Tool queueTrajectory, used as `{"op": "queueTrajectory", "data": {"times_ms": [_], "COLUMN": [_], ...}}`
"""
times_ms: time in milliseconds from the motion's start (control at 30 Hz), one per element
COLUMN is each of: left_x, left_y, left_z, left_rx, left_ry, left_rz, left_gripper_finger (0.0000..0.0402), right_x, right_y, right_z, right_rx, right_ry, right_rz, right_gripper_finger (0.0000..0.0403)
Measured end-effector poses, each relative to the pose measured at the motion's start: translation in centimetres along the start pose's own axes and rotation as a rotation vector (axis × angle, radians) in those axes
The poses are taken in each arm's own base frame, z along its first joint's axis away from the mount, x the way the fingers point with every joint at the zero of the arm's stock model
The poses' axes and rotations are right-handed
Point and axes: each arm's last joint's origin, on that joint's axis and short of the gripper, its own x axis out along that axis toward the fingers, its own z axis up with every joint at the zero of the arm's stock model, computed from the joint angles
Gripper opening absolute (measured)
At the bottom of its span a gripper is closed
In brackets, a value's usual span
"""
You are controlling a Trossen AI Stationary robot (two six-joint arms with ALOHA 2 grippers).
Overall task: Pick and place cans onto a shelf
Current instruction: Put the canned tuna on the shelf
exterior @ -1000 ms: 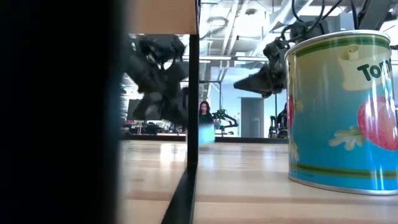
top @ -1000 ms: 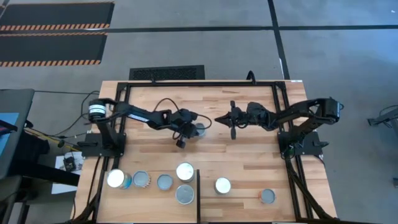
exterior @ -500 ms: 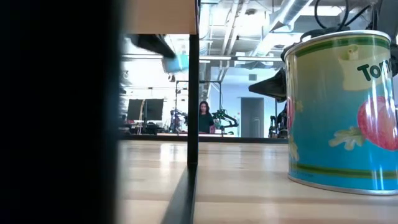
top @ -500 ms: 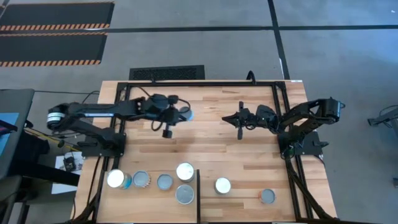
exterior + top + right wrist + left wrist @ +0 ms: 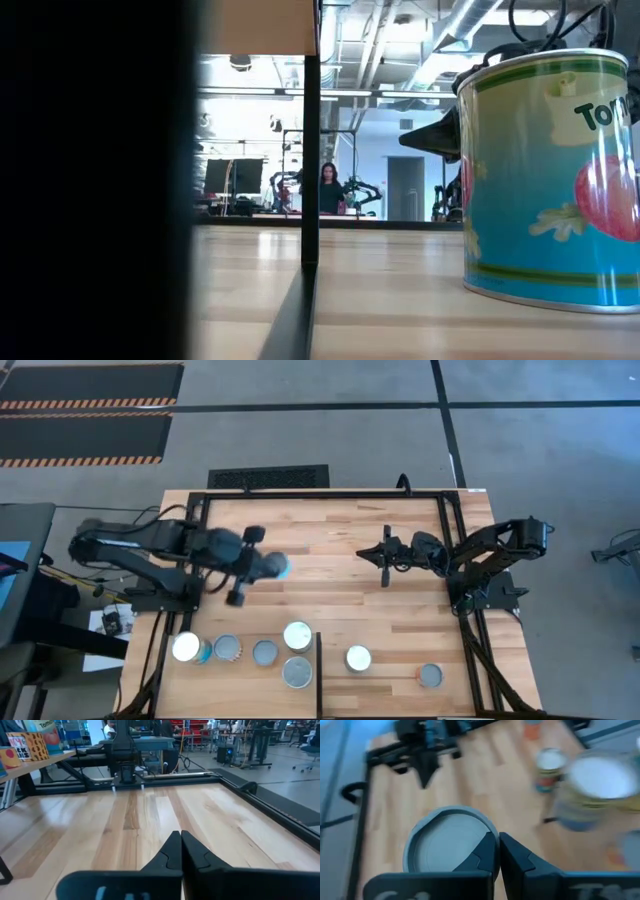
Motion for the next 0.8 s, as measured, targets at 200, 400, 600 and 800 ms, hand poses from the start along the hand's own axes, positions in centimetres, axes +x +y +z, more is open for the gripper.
{"op": "queueTrajectory", "data": {"times_ms": [200,400,600,800], "left_x": [-2.9,-4.2,-2.6,2.2], "left_y": [-4.4,-9.5,-14.6,-19.0], "left_z": [1.4,1.7,2.4,2.6], "left_rx": [-0.078,-0.157,-0.112,-0.084], "left_ry": [-0.006,-0.037,-0.05,0.018], "left_rz": [-0.109,-0.292,-0.339,-0.331], "left_gripper_finger": [0.0,0.0,0.0,0.0], "right_x": [0.0,0.0,-0.1,0.3], "right_y": [-0.2,-0.3,-0.8,-0.9], "right_z": [0.0,0.1,0.1,0.5], "right_rx": [-0.01,-0.028,-0.029,-0.031], "right_ry": [-0.001,-0.006,-0.007,-0.025], "right_rz": [-0.008,-0.014,-0.037,-0.039], "right_gripper_finger": [0.0007,0.0007,0.0007,0.0008]}}
